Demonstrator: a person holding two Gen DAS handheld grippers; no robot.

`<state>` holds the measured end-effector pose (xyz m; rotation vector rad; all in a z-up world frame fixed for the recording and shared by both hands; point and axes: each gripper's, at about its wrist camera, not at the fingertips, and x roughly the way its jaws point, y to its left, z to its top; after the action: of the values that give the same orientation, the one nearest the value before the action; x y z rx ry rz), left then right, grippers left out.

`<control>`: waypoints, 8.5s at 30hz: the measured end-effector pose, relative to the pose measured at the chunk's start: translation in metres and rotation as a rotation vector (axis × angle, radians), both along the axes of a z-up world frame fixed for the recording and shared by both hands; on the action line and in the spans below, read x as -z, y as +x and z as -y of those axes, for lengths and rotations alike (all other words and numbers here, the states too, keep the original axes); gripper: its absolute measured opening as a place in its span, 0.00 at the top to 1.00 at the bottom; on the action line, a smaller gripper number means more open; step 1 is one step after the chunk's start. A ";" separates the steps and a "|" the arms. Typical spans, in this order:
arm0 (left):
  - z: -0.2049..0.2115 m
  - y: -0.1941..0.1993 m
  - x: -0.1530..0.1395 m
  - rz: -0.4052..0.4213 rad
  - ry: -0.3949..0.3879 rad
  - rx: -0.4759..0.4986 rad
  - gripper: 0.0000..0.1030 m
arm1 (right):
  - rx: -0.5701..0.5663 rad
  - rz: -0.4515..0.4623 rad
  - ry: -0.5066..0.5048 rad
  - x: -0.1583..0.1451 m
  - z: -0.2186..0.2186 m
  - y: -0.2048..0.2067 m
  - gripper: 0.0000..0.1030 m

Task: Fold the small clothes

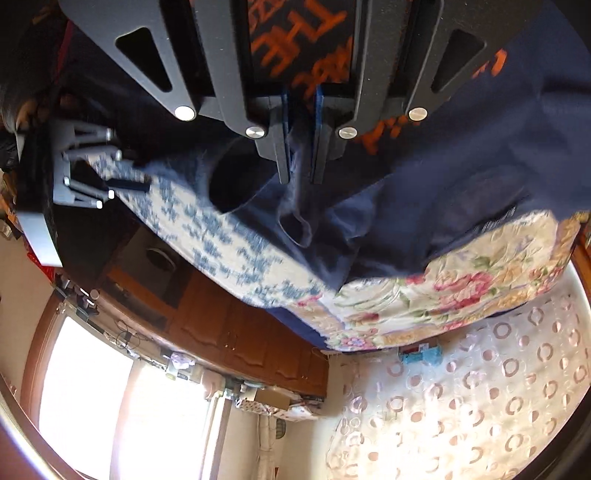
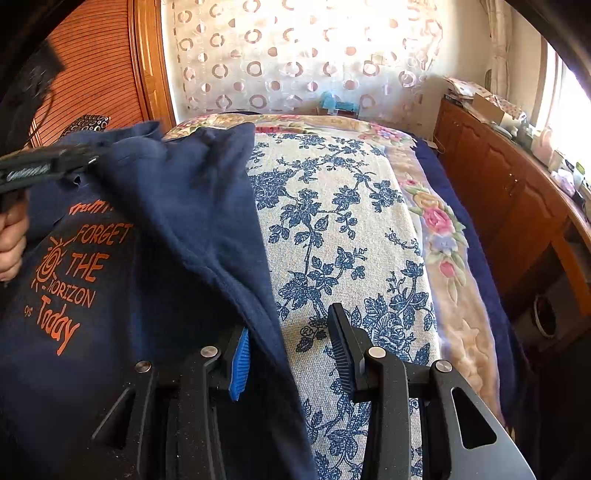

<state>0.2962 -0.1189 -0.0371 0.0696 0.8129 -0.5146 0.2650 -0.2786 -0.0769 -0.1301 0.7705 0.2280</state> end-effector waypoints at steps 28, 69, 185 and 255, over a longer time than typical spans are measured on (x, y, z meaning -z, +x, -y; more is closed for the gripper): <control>-0.092 -0.062 -0.003 0.042 -0.016 -0.113 0.21 | -0.164 0.112 0.056 -0.063 -0.041 -0.016 0.62; -0.184 -0.151 -0.012 0.133 0.042 -0.372 0.21 | -0.359 -0.015 -0.057 -0.035 -0.109 -0.066 0.97; -0.205 -0.315 -0.028 0.142 0.043 -0.297 0.92 | -0.240 0.053 0.181 -0.042 0.033 -0.254 0.94; -0.212 -0.258 0.019 0.090 0.031 -0.406 0.24 | 0.046 0.061 0.146 -0.007 0.039 -0.133 0.95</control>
<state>0.0384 0.0936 -0.0561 -0.0433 0.7226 -0.1146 0.1317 -0.3176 -0.0701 0.0192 0.6929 0.2347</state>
